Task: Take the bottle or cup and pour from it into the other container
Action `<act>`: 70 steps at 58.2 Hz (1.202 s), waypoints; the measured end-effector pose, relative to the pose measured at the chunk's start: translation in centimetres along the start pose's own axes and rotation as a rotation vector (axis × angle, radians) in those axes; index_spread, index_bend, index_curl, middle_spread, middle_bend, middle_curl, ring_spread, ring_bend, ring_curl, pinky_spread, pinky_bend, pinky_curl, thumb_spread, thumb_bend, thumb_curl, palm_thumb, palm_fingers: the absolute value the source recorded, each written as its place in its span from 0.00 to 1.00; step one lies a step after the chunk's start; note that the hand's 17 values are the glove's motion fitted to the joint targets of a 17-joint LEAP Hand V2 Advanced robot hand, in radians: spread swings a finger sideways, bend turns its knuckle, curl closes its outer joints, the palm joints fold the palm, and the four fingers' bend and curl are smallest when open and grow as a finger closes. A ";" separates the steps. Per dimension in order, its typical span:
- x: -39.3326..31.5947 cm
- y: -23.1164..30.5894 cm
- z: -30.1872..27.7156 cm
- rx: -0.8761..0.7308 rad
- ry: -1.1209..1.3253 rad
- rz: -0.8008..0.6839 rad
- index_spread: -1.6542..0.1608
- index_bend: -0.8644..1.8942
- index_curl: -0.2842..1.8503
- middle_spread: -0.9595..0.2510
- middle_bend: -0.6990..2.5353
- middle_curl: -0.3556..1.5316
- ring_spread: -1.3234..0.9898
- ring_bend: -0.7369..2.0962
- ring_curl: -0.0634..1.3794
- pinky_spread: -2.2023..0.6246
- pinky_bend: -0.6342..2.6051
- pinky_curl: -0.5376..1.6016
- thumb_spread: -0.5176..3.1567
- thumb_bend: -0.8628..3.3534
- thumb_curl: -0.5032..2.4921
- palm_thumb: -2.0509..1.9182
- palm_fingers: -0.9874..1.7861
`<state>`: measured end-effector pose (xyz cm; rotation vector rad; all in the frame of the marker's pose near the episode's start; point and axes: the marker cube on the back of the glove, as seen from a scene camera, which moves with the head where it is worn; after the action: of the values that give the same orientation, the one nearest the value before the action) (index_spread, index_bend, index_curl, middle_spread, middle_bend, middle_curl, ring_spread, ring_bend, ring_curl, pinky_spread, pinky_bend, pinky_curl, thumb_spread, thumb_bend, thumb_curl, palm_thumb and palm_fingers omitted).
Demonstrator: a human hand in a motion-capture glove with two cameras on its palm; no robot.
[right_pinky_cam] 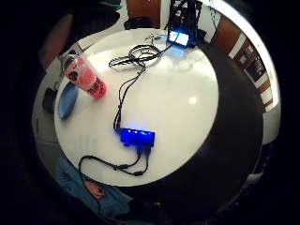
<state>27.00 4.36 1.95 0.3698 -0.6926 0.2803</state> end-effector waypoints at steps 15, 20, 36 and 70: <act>3.5 -3.3 1.1 0.061 -0.280 0.048 0.72 0.36 0.23 0.80 0.28 0.35 0.60 0.44 0.25 0.85 0.42 0.38 0.39 0.20 0.27 0.61 0.39; 3.7 -3.9 2.6 0.062 -0.348 0.047 0.72 0.36 0.23 0.81 0.28 0.36 0.60 0.44 0.26 0.85 0.42 0.38 0.38 0.20 0.28 0.61 0.40; 1.7 -6.6 8.3 0.036 -0.445 0.056 0.72 0.36 0.23 0.82 0.28 0.36 0.60 0.44 0.25 0.86 0.42 0.38 0.37 0.20 0.28 0.62 0.40; -2.4 -9.9 17.6 0.112 -0.649 0.083 0.79 0.40 0.26 0.80 0.33 0.39 0.57 0.47 0.25 0.82 0.39 0.36 0.35 0.23 0.32 0.75 0.70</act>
<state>18.91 -12.29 10.49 0.5473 -1.3355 0.2783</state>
